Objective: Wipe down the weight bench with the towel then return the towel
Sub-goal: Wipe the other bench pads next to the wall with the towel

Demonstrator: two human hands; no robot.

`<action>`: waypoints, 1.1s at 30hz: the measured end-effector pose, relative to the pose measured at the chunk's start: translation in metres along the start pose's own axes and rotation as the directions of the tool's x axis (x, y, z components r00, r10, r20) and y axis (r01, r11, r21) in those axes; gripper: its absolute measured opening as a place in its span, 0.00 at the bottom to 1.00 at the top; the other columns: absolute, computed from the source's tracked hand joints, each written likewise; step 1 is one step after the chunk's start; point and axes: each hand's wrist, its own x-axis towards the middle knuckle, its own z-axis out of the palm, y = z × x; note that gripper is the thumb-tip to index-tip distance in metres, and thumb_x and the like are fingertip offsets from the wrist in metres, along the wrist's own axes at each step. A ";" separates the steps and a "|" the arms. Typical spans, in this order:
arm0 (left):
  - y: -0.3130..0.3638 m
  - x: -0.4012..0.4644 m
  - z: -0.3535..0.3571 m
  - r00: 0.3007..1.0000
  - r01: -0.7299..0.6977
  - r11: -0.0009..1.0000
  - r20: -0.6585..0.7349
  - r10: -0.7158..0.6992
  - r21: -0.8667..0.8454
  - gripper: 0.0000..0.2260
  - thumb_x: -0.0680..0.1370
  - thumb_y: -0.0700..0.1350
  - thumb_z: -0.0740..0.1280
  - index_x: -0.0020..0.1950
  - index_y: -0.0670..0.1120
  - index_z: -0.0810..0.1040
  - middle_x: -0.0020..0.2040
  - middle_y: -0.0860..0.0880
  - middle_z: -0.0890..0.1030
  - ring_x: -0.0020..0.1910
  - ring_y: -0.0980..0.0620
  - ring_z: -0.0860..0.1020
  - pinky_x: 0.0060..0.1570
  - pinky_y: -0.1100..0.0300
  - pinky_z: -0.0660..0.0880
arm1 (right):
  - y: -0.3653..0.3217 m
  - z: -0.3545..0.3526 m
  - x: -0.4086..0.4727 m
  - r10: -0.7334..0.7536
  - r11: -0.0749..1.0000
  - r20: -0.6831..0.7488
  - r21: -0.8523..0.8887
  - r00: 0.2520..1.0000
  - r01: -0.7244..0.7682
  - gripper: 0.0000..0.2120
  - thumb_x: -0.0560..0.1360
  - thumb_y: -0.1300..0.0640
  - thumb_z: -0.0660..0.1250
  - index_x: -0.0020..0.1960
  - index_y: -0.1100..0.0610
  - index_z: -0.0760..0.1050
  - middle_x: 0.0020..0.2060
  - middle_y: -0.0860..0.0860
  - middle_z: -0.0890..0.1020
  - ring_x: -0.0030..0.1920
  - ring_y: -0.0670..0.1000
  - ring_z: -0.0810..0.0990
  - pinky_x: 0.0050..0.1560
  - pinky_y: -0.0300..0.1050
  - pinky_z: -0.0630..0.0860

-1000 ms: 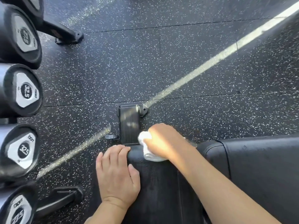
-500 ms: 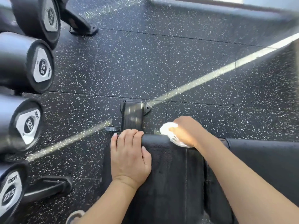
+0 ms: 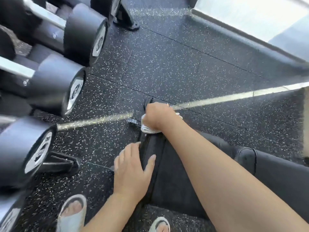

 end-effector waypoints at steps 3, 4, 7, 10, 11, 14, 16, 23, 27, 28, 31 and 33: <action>-0.022 -0.010 -0.015 1.000 -0.004 0.997 0.025 0.006 -0.077 0.22 0.82 0.61 0.57 0.73 0.53 0.69 0.67 0.57 0.72 0.68 0.53 0.70 0.72 0.48 0.67 | -0.028 0.009 -0.008 -0.034 0.961 -0.099 -0.276 0.994 0.005 0.13 0.81 0.55 0.60 0.58 0.55 0.81 0.56 0.55 0.84 0.57 0.58 0.82 0.51 0.48 0.73; -0.031 -0.010 -0.022 1.000 0.001 0.994 0.028 0.002 -0.110 0.19 0.82 0.56 0.60 0.72 0.53 0.70 0.67 0.57 0.73 0.68 0.52 0.70 0.70 0.49 0.68 | -0.037 0.015 -0.011 -0.062 0.932 -0.119 -0.362 0.991 0.015 0.12 0.81 0.55 0.60 0.58 0.53 0.81 0.55 0.53 0.83 0.57 0.57 0.80 0.53 0.49 0.72; -0.056 -0.008 -0.042 1.000 0.021 0.986 0.022 -0.018 -0.167 0.15 0.82 0.46 0.63 0.69 0.52 0.73 0.65 0.56 0.75 0.65 0.51 0.73 0.65 0.49 0.71 | -0.063 0.044 -0.028 -0.152 0.897 -0.091 -0.430 0.984 0.098 0.12 0.82 0.56 0.59 0.61 0.52 0.79 0.57 0.53 0.78 0.59 0.56 0.74 0.55 0.50 0.68; -0.078 -0.006 -0.065 1.000 0.006 0.982 -0.002 -0.007 -0.189 0.13 0.82 0.45 0.62 0.66 0.52 0.75 0.63 0.57 0.76 0.63 0.53 0.73 0.64 0.49 0.73 | -0.102 0.086 -0.070 -0.271 0.874 0.034 -0.411 0.962 0.261 0.12 0.83 0.52 0.61 0.62 0.53 0.78 0.57 0.54 0.77 0.58 0.56 0.74 0.54 0.50 0.68; -0.083 -0.005 -0.072 1.000 -0.008 0.981 -0.010 0.006 -0.195 0.13 0.82 0.45 0.62 0.65 0.52 0.75 0.62 0.57 0.76 0.63 0.53 0.73 0.64 0.49 0.73 | -0.112 0.096 -0.086 -0.302 0.860 0.087 -0.405 0.949 0.311 0.11 0.83 0.52 0.61 0.62 0.53 0.78 0.56 0.54 0.77 0.57 0.56 0.74 0.53 0.50 0.68; -0.094 -0.003 -0.085 0.999 -0.046 0.978 -0.018 0.043 -0.204 0.11 0.82 0.44 0.62 0.64 0.52 0.75 0.61 0.57 0.76 0.60 0.54 0.74 0.61 0.50 0.74 | -0.109 0.091 -0.099 -0.352 0.855 0.133 -0.357 0.926 0.376 0.10 0.81 0.58 0.59 0.58 0.56 0.77 0.53 0.55 0.77 0.55 0.58 0.74 0.48 0.51 0.65; -0.097 -0.004 -0.091 0.997 -0.071 0.974 -0.007 0.071 -0.216 0.11 0.82 0.44 0.62 0.64 0.52 0.75 0.60 0.58 0.75 0.59 0.54 0.73 0.60 0.50 0.74 | -0.087 0.066 -0.075 -0.290 0.885 0.047 -0.368 0.956 0.287 0.09 0.81 0.59 0.60 0.55 0.57 0.78 0.53 0.56 0.77 0.55 0.59 0.75 0.47 0.50 0.66; -0.106 0.007 -0.099 0.980 -0.179 0.969 0.056 0.190 -0.168 0.11 0.82 0.43 0.62 0.65 0.51 0.75 0.61 0.56 0.75 0.59 0.53 0.72 0.61 0.51 0.72 | -0.055 0.031 -0.025 -0.075 0.911 -0.194 -0.413 0.978 -0.012 0.12 0.82 0.55 0.60 0.54 0.55 0.81 0.50 0.54 0.79 0.50 0.55 0.75 0.53 0.49 0.74; -0.108 0.008 -0.108 0.967 -0.237 0.964 0.067 0.247 -0.121 0.11 0.82 0.43 0.62 0.64 0.51 0.75 0.60 0.56 0.75 0.59 0.52 0.73 0.60 0.49 0.73 | -0.099 0.082 -0.068 -0.181 0.922 -0.078 -0.359 0.980 0.142 0.07 0.79 0.56 0.64 0.52 0.54 0.80 0.49 0.52 0.78 0.53 0.56 0.76 0.47 0.49 0.65; -0.107 0.007 -0.110 0.966 -0.244 0.963 0.062 0.253 -0.116 0.11 0.82 0.43 0.62 0.64 0.51 0.75 0.61 0.55 0.75 0.59 0.52 0.73 0.60 0.49 0.73 | -0.103 0.090 -0.076 -0.210 0.919 -0.091 -0.357 0.973 0.165 0.03 0.75 0.54 0.69 0.47 0.53 0.80 0.45 0.52 0.78 0.48 0.56 0.77 0.43 0.49 0.65; -0.102 0.002 -0.110 0.962 -0.264 0.960 0.048 0.269 -0.097 0.11 0.82 0.43 0.62 0.64 0.51 0.75 0.61 0.55 0.75 0.59 0.51 0.73 0.60 0.49 0.73 | -0.096 0.115 -0.089 -0.284 0.926 -0.278 -0.327 0.918 0.188 0.11 0.64 0.53 0.78 0.35 0.53 0.76 0.34 0.51 0.75 0.36 0.55 0.74 0.35 0.48 0.62; -0.094 -0.002 -0.105 0.951 -0.301 0.950 0.049 0.306 -0.088 0.11 0.82 0.43 0.62 0.64 0.50 0.75 0.61 0.55 0.75 0.59 0.50 0.73 0.60 0.48 0.73 | -0.084 0.127 -0.099 -0.346 0.923 -0.412 -0.310 0.843 0.227 0.11 0.67 0.52 0.76 0.36 0.53 0.74 0.35 0.51 0.73 0.37 0.55 0.73 0.35 0.49 0.63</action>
